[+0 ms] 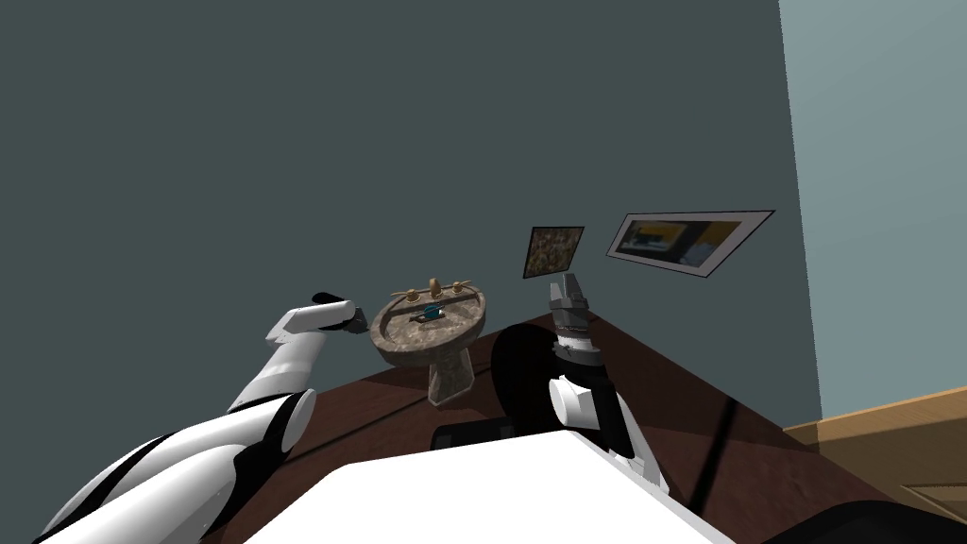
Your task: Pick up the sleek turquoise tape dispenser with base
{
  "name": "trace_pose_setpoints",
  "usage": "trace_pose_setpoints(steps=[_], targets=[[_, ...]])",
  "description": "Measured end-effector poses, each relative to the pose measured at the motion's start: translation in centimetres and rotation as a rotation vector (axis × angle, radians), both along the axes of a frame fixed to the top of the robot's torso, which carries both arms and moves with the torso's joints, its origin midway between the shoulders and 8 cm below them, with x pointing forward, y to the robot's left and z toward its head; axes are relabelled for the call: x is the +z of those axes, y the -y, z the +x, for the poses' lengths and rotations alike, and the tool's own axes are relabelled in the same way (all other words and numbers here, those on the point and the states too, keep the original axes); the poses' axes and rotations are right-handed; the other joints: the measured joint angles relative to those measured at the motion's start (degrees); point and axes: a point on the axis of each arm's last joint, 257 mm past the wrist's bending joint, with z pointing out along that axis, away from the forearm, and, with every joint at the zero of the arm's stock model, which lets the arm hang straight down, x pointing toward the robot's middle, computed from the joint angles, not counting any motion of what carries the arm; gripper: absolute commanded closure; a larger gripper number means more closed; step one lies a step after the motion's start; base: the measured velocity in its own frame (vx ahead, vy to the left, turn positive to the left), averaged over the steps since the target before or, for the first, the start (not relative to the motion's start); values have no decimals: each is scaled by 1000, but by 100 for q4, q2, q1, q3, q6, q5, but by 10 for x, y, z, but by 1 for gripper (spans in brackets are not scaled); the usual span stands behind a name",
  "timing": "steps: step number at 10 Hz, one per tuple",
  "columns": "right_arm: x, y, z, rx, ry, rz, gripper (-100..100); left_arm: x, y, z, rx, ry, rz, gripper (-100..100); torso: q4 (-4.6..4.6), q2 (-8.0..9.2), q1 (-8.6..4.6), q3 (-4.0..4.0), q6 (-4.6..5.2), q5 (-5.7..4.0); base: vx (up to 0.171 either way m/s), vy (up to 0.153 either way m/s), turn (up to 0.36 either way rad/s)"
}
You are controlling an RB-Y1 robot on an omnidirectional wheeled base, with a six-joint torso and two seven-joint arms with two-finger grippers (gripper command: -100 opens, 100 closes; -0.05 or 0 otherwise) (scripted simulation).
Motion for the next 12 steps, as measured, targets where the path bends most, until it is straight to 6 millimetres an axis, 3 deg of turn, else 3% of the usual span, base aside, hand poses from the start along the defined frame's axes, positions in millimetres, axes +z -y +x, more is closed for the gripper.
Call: trace_pose_setpoints(steps=[1,4,7,9,11,12], targets=[[0,0,0,0,0,0,0,0,0,0,0,0,0,-100,1,3,-2,2,0,-1,-31,35,-88],[0,0,0,0,0,0,0,15,32,27,-94,29,0,-100,2,7,31,4,3,6,-23,79,-89],[0,0,0,0,0,0,0,21,87,57,-200,60,3,-100,2,7,15,4,3,3,-24,41,-99],[0,0,0,0,0,0,0,29,123,74,-272,70,-6,-100,0,0,-5,1,5,-1,19,-54,-143],[0,0,0,0,0,0,0,18,138,70,-292,41,-35,-100,-7,-29,-59,-16,1,-12,52,-147,27],[0,0,0,0,0,0,0,8,134,62,-274,17,-53,-100,-4,-9,-42,-7,-4,-11,-10,-10,30]])
